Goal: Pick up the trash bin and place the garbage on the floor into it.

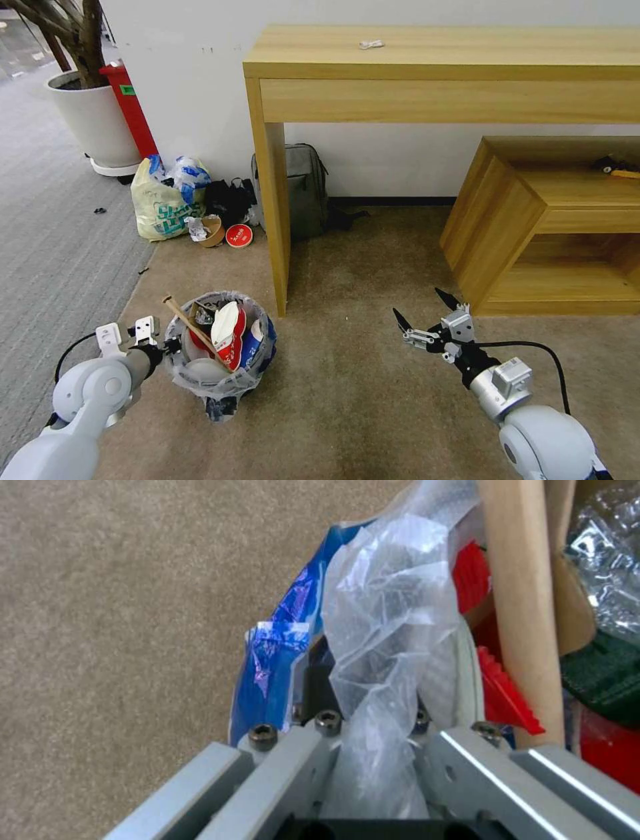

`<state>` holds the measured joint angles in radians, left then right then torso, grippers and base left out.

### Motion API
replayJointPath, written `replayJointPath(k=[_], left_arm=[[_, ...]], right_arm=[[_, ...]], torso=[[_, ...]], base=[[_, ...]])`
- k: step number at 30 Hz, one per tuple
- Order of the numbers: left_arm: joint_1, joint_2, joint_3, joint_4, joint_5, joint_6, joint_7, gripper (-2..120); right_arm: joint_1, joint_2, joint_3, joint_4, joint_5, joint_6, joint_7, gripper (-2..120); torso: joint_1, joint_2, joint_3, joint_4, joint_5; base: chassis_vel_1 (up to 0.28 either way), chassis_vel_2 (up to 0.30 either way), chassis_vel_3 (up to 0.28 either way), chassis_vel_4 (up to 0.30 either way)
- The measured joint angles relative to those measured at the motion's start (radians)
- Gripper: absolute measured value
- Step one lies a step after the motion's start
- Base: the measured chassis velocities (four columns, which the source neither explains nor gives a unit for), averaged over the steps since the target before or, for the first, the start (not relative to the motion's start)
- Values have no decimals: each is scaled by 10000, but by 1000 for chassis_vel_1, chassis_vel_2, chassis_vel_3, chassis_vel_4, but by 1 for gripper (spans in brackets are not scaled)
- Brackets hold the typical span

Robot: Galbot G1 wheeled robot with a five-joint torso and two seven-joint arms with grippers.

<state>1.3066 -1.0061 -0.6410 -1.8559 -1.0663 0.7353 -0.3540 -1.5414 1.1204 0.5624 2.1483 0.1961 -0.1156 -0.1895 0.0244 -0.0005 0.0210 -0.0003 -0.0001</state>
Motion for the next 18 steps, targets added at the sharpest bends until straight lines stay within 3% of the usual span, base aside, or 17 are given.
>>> replayJointPath(k=[18], left_arm=[[-35, -19, 5, 213, -162, 0, -26, 0]], right_arm=[[156, 44, -135, -59, 10, -29, 79, 100]], torso=[[1, 0, 0, 0, 0]], base=[[0, 0, 0, 0]])
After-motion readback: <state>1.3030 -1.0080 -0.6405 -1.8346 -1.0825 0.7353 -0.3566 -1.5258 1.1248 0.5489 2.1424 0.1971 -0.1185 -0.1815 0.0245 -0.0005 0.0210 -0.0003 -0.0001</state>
